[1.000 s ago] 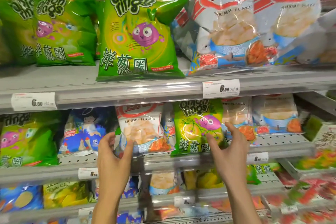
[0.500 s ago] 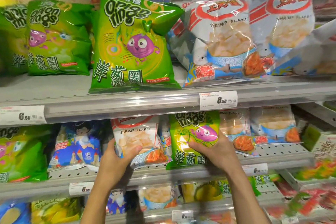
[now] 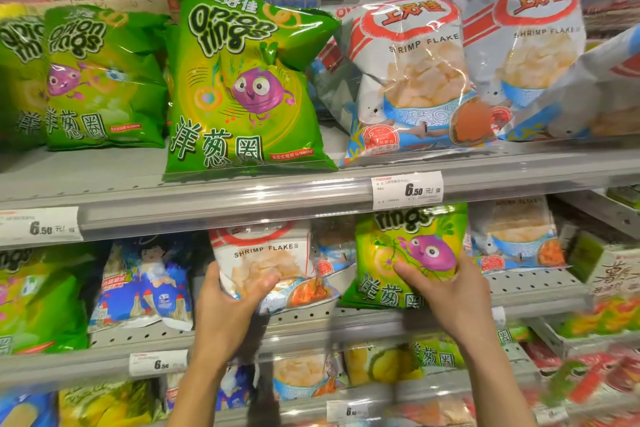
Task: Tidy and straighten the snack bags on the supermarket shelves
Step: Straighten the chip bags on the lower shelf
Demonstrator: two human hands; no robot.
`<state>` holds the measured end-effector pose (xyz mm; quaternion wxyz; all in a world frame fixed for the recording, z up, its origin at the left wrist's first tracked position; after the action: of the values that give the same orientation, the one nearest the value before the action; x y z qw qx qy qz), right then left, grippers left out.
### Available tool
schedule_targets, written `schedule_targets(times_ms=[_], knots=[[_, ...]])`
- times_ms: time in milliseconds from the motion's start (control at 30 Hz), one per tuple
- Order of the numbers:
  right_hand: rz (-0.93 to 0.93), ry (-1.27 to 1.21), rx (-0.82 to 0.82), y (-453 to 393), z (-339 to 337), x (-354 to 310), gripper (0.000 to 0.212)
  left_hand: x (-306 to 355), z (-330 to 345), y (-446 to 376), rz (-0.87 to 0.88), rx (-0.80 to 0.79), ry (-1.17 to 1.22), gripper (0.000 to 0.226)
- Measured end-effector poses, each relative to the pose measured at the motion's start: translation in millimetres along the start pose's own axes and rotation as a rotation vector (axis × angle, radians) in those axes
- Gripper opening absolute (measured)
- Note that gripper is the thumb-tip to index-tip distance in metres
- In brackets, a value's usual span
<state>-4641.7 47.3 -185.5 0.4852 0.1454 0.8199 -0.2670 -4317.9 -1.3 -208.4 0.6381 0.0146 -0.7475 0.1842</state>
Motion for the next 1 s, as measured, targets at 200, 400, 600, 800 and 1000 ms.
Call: schedule_targets(times_ms=[200,400,600,800,1000], knots=[[0.046,-0.049,0.070,19,-49,23,0.064,12,57,15,0.076,-0.070,-0.011,0.058],[0.118,-0.070,0.051,37,-72,48,0.064,16,103,24,0.102,-0.145,-0.125,0.050],[0.099,-0.084,0.021,52,-76,44,0.064,16,119,25,0.081,-0.210,-0.224,0.057],[0.090,-0.125,-0.100,59,-58,26,0.061,16,111,28,0.067,-0.274,-0.509,0.080],[0.036,-0.183,-0.229,77,-21,-3,0.060,9,48,55,0.320,-0.150,-0.482,0.055]])
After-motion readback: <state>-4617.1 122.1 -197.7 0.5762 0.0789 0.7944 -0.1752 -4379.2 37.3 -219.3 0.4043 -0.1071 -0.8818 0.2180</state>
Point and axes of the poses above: each hand's wrist, its own y-axis away from the middle knuckle, its own z-axis out of the palm, x = y × z, the point moved 2 cm from there along -y, towards the middle knuckle, and after that the axes turned 4 degrees about y, right-handed, at the moved point
